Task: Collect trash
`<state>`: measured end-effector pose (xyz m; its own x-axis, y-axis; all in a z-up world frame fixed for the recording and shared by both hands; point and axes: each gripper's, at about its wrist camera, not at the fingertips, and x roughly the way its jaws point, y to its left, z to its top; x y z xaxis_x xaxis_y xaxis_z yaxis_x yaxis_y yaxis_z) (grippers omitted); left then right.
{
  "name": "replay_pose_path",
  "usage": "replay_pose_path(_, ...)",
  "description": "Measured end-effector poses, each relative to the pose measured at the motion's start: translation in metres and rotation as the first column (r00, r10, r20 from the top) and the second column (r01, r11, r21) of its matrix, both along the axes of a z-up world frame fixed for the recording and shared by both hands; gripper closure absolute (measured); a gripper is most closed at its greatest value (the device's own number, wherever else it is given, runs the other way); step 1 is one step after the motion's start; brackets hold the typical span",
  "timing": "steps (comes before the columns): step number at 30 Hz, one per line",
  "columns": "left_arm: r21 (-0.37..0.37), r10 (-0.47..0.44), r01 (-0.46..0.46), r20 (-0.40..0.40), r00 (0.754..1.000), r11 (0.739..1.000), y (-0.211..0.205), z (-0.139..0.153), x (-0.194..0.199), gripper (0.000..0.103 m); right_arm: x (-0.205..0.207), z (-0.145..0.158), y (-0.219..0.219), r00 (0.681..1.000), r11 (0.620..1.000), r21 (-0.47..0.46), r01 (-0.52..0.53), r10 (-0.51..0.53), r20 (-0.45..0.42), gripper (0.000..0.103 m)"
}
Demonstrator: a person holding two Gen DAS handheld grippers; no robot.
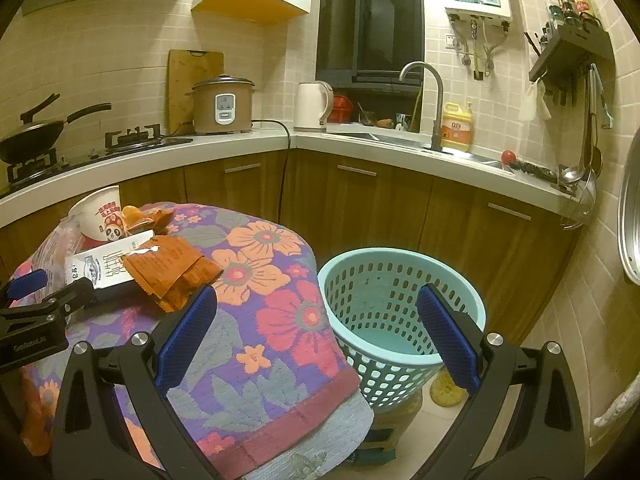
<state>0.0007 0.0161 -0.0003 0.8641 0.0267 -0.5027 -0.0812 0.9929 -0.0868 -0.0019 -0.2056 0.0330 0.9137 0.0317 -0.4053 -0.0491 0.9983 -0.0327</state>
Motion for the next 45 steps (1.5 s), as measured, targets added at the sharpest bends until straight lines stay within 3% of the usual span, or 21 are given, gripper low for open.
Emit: replay_pose_path(45,0.001,0.001,-0.001,-0.003,1.0,1.0,0.0008,-0.0005,-0.0002,0.008,-0.0014,-0.0007,0.0028,1.0,1.0,-0.007,-0.006,0.006,-0.007,0.008)
